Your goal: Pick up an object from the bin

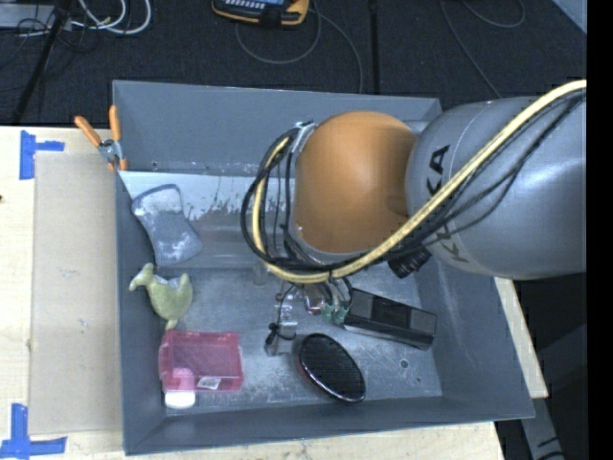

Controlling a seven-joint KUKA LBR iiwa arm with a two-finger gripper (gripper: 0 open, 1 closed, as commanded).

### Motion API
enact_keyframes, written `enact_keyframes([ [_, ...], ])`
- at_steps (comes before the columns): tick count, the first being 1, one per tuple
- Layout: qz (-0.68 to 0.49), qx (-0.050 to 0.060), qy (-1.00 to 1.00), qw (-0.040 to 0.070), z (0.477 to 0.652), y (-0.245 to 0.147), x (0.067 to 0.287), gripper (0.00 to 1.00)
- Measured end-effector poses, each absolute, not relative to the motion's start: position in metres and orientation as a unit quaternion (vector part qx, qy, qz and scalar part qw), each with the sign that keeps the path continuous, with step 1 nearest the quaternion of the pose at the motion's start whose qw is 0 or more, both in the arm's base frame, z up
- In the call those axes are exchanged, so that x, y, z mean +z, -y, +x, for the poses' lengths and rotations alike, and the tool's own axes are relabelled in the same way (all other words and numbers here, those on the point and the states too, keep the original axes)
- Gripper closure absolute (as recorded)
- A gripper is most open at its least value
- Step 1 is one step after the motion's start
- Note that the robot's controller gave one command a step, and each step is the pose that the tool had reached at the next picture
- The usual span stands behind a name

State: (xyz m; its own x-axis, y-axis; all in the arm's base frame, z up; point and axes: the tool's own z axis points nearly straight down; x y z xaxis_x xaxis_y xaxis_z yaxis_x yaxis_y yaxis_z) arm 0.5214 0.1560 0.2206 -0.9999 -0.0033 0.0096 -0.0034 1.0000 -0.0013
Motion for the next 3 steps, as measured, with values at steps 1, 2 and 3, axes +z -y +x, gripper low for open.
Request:
enact_keyframes([
  [1,0.0,0.0,1.0,0.001,0.523,-0.155,0.225,0.0],
  [2,0.006,-0.001,1.0,0.001,0.505,-0.125,0.183,0.0],
  [3,0.018,0.0,1.0,0.002,0.492,-0.091,0.131,0.0],
])
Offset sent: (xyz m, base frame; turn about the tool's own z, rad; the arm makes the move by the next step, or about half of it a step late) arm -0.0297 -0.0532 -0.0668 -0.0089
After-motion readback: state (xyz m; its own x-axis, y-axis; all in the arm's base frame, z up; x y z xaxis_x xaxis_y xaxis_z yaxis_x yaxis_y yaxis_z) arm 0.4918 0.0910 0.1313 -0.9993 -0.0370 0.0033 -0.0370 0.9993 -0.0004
